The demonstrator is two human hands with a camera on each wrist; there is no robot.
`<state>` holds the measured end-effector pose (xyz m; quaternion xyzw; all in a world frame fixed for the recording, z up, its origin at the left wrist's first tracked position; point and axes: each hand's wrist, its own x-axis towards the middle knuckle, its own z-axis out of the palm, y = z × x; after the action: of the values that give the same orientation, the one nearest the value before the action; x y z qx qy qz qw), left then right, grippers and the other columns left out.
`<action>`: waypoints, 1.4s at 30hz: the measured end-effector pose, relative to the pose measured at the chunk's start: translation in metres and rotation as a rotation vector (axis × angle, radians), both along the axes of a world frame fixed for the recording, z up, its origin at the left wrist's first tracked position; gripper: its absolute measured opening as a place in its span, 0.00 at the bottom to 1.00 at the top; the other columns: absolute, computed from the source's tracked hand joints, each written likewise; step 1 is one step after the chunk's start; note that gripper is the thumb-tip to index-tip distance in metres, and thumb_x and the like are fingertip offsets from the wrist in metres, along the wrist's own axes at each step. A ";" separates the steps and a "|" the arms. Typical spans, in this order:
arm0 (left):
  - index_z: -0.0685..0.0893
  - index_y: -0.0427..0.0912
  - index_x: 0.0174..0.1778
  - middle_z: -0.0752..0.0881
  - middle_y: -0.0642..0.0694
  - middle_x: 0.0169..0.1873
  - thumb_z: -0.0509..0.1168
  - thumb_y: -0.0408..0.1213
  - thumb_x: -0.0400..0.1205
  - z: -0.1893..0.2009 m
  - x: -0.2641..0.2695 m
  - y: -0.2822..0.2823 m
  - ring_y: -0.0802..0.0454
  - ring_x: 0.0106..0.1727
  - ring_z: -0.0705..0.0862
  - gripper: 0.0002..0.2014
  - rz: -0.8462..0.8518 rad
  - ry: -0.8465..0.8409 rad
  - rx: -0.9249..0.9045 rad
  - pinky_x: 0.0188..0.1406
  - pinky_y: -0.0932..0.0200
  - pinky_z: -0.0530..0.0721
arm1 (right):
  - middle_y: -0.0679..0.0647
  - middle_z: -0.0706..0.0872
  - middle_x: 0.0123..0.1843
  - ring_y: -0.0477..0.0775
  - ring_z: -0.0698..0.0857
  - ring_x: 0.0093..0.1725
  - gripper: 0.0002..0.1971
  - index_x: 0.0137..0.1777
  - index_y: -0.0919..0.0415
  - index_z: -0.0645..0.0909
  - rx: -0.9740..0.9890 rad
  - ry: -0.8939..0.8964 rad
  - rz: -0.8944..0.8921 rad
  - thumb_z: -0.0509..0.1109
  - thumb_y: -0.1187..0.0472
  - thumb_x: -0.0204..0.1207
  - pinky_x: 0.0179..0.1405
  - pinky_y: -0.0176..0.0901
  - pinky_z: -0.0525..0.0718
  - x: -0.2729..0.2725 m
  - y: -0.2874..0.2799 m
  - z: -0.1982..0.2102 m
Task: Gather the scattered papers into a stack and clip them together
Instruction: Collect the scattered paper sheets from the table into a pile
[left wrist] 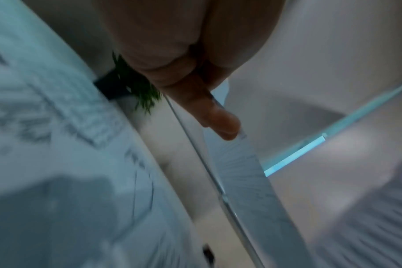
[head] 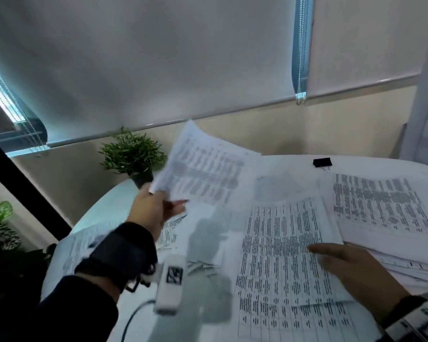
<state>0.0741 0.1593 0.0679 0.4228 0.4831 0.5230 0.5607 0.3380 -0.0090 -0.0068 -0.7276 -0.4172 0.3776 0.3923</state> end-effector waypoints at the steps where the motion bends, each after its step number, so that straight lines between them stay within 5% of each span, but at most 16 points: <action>1: 0.73 0.38 0.45 0.80 0.41 0.42 0.52 0.22 0.87 -0.007 0.009 -0.017 0.50 0.21 0.88 0.09 -0.074 0.047 -0.063 0.16 0.63 0.84 | 0.52 0.82 0.67 0.55 0.80 0.64 0.09 0.45 0.44 0.89 0.026 0.124 -0.066 0.71 0.43 0.72 0.68 0.50 0.73 -0.002 0.002 0.004; 3: 0.70 0.37 0.41 0.77 0.34 0.37 0.54 0.24 0.86 -0.028 0.021 -0.052 0.49 0.18 0.85 0.09 -0.241 0.187 -0.182 0.16 0.59 0.85 | 0.47 0.78 0.65 0.55 0.74 0.71 0.32 0.50 0.53 0.90 0.067 0.366 -0.121 0.68 0.27 0.61 0.77 0.58 0.62 -0.006 0.004 0.007; 5: 0.66 0.40 0.39 0.71 0.33 0.37 0.55 0.24 0.85 -0.052 0.026 -0.082 0.45 0.18 0.83 0.11 -0.433 0.280 -0.271 0.15 0.57 0.83 | 0.46 0.81 0.60 0.59 0.79 0.67 0.39 0.56 0.62 0.87 0.093 0.533 -0.154 0.73 0.31 0.54 0.72 0.58 0.70 -0.008 0.006 0.008; 8: 0.64 0.42 0.44 0.75 0.30 0.42 0.55 0.23 0.83 -0.070 0.022 -0.102 0.42 0.25 0.88 0.10 -0.661 0.291 -0.329 0.15 0.58 0.81 | 0.61 0.89 0.56 0.67 0.86 0.58 0.45 0.56 0.64 0.86 0.108 0.562 -0.180 0.86 0.43 0.35 0.67 0.65 0.76 -0.008 0.006 0.001; 12: 0.67 0.42 0.44 0.78 0.31 0.46 0.57 0.24 0.82 -0.067 0.005 -0.091 0.44 0.27 0.88 0.08 -0.644 0.426 -0.202 0.17 0.59 0.80 | 0.68 0.84 0.64 0.71 0.81 0.64 0.69 0.68 0.61 0.80 0.160 0.742 -0.248 0.84 0.32 0.17 0.67 0.72 0.74 -0.001 0.010 -0.016; 15: 0.68 0.40 0.42 0.78 0.32 0.41 0.59 0.26 0.81 -0.062 -0.005 -0.091 0.47 0.27 0.87 0.07 -0.667 0.564 -0.125 0.18 0.60 0.78 | 0.63 0.87 0.61 0.70 0.83 0.63 0.49 0.67 0.55 0.81 0.142 0.880 -0.124 0.85 0.37 0.42 0.68 0.75 0.71 -0.005 0.012 -0.010; 18: 0.72 0.34 0.48 0.86 0.32 0.47 0.67 0.39 0.79 -0.062 -0.008 -0.098 0.50 0.33 0.89 0.13 -0.810 0.747 -0.090 0.25 0.57 0.81 | 0.60 0.91 0.47 0.64 0.87 0.49 0.34 0.57 0.65 0.84 0.127 0.549 -0.124 0.84 0.50 0.51 0.57 0.62 0.81 -0.007 0.010 -0.012; 20: 0.76 0.38 0.53 0.89 0.40 0.49 0.70 0.55 0.74 -0.064 -0.012 -0.096 0.48 0.38 0.90 0.24 -0.813 0.835 -0.052 0.31 0.55 0.83 | 0.54 0.88 0.44 0.62 0.86 0.45 0.28 0.61 0.67 0.81 0.136 0.366 -0.088 0.83 0.64 0.60 0.50 0.59 0.81 -0.007 0.010 -0.015; 22: 0.76 0.50 0.49 0.87 0.50 0.48 0.71 0.66 0.65 -0.065 -0.015 -0.090 0.53 0.37 0.88 0.27 -0.690 0.837 0.032 0.35 0.58 0.82 | 0.51 0.87 0.50 0.58 0.86 0.49 0.22 0.62 0.54 0.80 0.203 0.223 -0.084 0.73 0.73 0.71 0.55 0.61 0.81 -0.011 0.008 -0.012; 24: 0.72 0.59 0.53 0.83 0.55 0.54 0.71 0.70 0.56 -0.062 -0.016 -0.081 0.62 0.41 0.85 0.34 -0.548 0.753 0.060 0.41 0.62 0.82 | 0.48 0.85 0.57 0.57 0.84 0.56 0.28 0.58 0.36 0.75 0.344 0.097 -0.059 0.70 0.74 0.73 0.62 0.65 0.80 -0.014 0.006 -0.004; 26: 0.65 0.60 0.65 0.78 0.56 0.61 0.75 0.68 0.53 -0.056 -0.013 -0.072 0.60 0.57 0.84 0.45 -0.451 0.645 0.086 0.53 0.59 0.85 | 0.47 0.79 0.66 0.56 0.80 0.65 0.37 0.64 0.25 0.65 0.481 0.038 -0.012 0.70 0.72 0.73 0.66 0.66 0.77 -0.016 0.006 0.008; 28: 0.60 0.56 0.72 0.78 0.53 0.66 0.82 0.58 0.58 -0.046 -0.004 -0.067 0.55 0.64 0.82 0.51 -0.429 0.483 0.143 0.57 0.59 0.86 | 0.49 0.72 0.76 0.58 0.74 0.73 0.41 0.79 0.34 0.55 0.614 -0.034 0.055 0.71 0.64 0.73 0.68 0.70 0.74 -0.014 0.006 0.016; 32: 0.68 0.41 0.71 0.87 0.42 0.61 0.78 0.29 0.65 -0.028 0.015 -0.060 0.50 0.61 0.87 0.39 -0.410 0.151 0.253 0.49 0.62 0.87 | 0.47 0.69 0.78 0.53 0.72 0.76 0.48 0.82 0.43 0.48 0.731 0.046 0.070 0.74 0.49 0.68 0.68 0.70 0.74 -0.012 0.005 0.027; 36: 0.77 0.38 0.65 0.91 0.46 0.52 0.76 0.26 0.68 -0.025 0.020 -0.062 0.51 0.53 0.90 0.29 -0.342 0.086 0.325 0.44 0.64 0.87 | 0.27 0.84 0.56 0.28 0.82 0.56 0.41 0.71 0.44 0.68 0.687 0.191 -0.017 0.78 0.42 0.56 0.53 0.27 0.83 -0.020 0.002 0.029; 38: 0.78 0.37 0.63 0.91 0.45 0.52 0.78 0.25 0.67 -0.032 0.019 -0.064 0.50 0.53 0.90 0.28 -0.330 0.065 0.346 0.45 0.63 0.87 | 0.25 0.86 0.49 0.25 0.83 0.50 0.35 0.58 0.40 0.74 0.618 0.182 -0.032 0.80 0.36 0.50 0.46 0.20 0.82 -0.023 0.001 0.024; 42: 0.83 0.43 0.52 0.93 0.50 0.47 0.77 0.34 0.71 -0.048 0.021 -0.068 0.53 0.51 0.90 0.15 -0.281 0.141 0.354 0.48 0.60 0.87 | 0.31 0.89 0.42 0.29 0.85 0.46 0.21 0.53 0.46 0.77 0.499 0.227 -0.041 0.72 0.73 0.71 0.51 0.31 0.82 -0.019 0.008 0.003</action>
<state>0.0952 0.0912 0.0194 0.6129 0.3584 0.4856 0.5099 0.3187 -0.0014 -0.0033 -0.5697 -0.4359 0.3341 0.6114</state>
